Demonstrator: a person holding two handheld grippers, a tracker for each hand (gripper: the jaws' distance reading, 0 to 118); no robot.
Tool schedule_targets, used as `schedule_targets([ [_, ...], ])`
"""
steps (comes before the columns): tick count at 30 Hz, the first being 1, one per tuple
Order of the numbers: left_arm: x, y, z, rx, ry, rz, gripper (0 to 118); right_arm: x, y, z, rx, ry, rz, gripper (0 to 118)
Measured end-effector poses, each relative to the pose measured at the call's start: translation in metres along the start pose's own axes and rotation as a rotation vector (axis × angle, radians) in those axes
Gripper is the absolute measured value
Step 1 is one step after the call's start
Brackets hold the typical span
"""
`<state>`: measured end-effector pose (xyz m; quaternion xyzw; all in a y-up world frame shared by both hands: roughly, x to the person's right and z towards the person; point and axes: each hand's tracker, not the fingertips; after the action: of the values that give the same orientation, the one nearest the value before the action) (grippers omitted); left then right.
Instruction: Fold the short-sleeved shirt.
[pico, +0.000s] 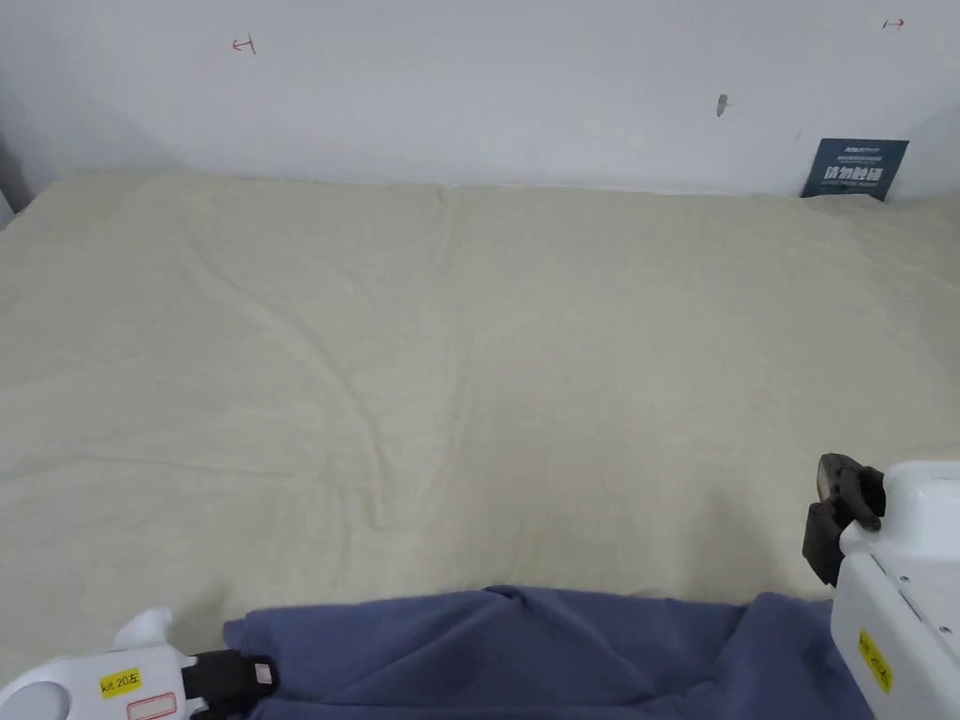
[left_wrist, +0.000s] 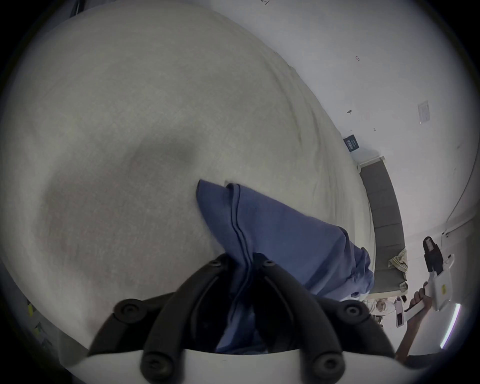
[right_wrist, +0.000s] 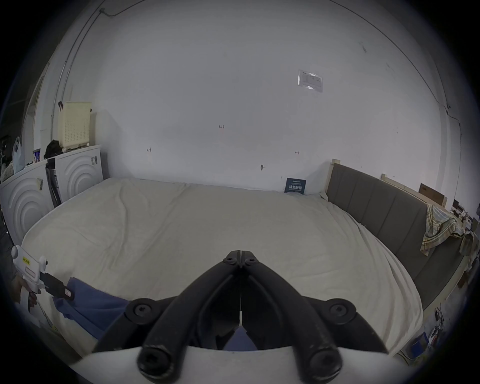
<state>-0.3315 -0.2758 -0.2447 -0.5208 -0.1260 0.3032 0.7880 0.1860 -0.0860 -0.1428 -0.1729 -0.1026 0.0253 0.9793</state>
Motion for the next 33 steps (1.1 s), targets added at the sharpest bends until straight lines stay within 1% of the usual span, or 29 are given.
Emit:
schedule_targets([
  [1,0.000,0.001,0.003,0.009,-0.007,0.007,11,0.002,0.000,0.001,-0.001,-0.002,0.000,0],
  [2,0.006,-0.001,0.005,0.027,0.003,-0.006,10,0.004,-0.001,0.002,-0.001,-0.003,-0.002,0],
  [3,0.013,-0.002,0.010,0.055,0.034,-0.063,9,0.006,-0.001,0.002,-0.002,-0.003,-0.004,0],
  [6,0.028,0.000,0.021,0.086,0.082,-0.156,9,0.011,0.002,0.002,0.001,-0.008,-0.015,0],
  [8,0.037,0.003,0.033,0.105,0.071,-0.159,8,0.013,0.005,0.003,0.010,-0.005,-0.031,0],
  [11,0.040,0.013,0.052,0.122,0.067,-0.173,8,0.015,0.009,0.006,0.029,-0.006,-0.035,0],
  [13,0.046,0.015,0.068,0.144,0.119,-0.197,8,0.015,0.011,0.007,0.038,-0.003,-0.035,0],
  [18,0.023,0.031,0.105,0.181,0.223,-0.182,8,0.015,0.013,0.012,0.058,0.012,-0.040,0],
  [21,0.042,0.025,0.115,0.167,0.262,-0.227,8,0.015,0.013,0.015,0.065,0.024,-0.035,0],
  [25,0.093,0.011,0.104,0.125,0.219,-0.306,8,0.017,0.013,0.021,0.074,0.037,-0.037,0],
  [28,0.136,0.001,0.079,0.073,0.188,-0.352,8,0.021,0.013,0.026,0.086,0.042,-0.041,0],
  [31,0.171,-0.013,0.048,0.025,0.133,-0.361,8,0.026,0.014,0.033,0.100,0.036,-0.041,0],
  [33,0.180,-0.013,0.022,-0.022,0.091,-0.336,8,0.032,0.014,0.037,0.105,0.029,-0.040,0],
])
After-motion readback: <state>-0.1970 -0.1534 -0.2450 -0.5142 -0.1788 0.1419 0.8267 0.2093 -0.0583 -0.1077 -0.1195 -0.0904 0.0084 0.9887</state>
